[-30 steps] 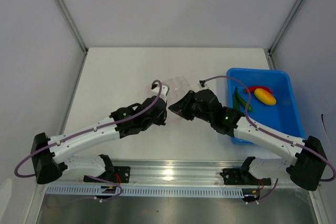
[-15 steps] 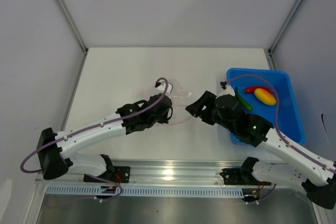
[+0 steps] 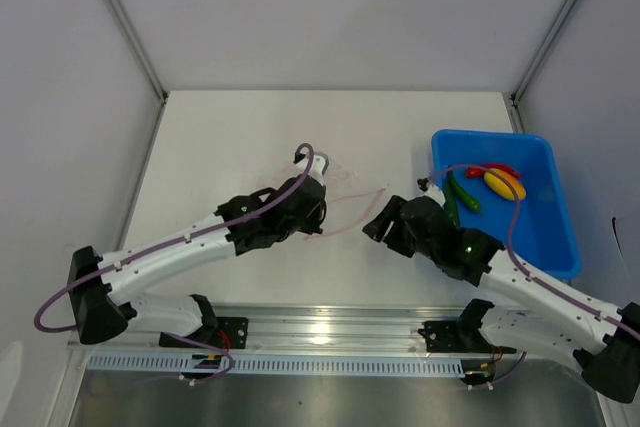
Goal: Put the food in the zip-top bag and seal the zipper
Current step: Pick up the zipper food storage bag at the center of the board.
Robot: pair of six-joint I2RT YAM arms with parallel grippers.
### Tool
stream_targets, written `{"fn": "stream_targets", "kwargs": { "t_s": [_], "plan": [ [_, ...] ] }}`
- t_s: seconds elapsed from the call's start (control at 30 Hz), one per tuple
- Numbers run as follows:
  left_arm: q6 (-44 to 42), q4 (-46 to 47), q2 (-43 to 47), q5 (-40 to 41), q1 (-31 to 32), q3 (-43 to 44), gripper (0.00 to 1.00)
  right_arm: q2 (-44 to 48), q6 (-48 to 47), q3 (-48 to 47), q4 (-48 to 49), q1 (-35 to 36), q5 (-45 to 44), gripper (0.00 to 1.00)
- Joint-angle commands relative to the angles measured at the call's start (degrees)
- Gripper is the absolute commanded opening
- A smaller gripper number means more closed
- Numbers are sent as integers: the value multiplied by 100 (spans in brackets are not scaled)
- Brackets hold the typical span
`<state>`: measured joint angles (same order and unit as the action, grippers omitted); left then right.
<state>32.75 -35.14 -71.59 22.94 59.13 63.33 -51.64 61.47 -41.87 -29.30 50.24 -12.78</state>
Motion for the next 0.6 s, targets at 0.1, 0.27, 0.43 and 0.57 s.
{"fn": "stream_targets", "kwargs": {
  "t_s": [0.1, 0.27, 0.43, 0.57],
  "plan": [
    [135, 235, 436, -281, 10, -84, 1, -443, -48, 29, 1110, -277, 319, 65],
    [152, 191, 497, -386, 10, -102, 1, -689, -30, 134, 1418, -453, 574, 65],
    [179, 279, 541, -588, 10, -180, 1, -830, -4, 249, 1796, -585, 680, 64],
    [231, 358, 567, -720, 10, -260, 1, -1032, -109, 197, 1875, -691, 750, 53]
  ]
}}
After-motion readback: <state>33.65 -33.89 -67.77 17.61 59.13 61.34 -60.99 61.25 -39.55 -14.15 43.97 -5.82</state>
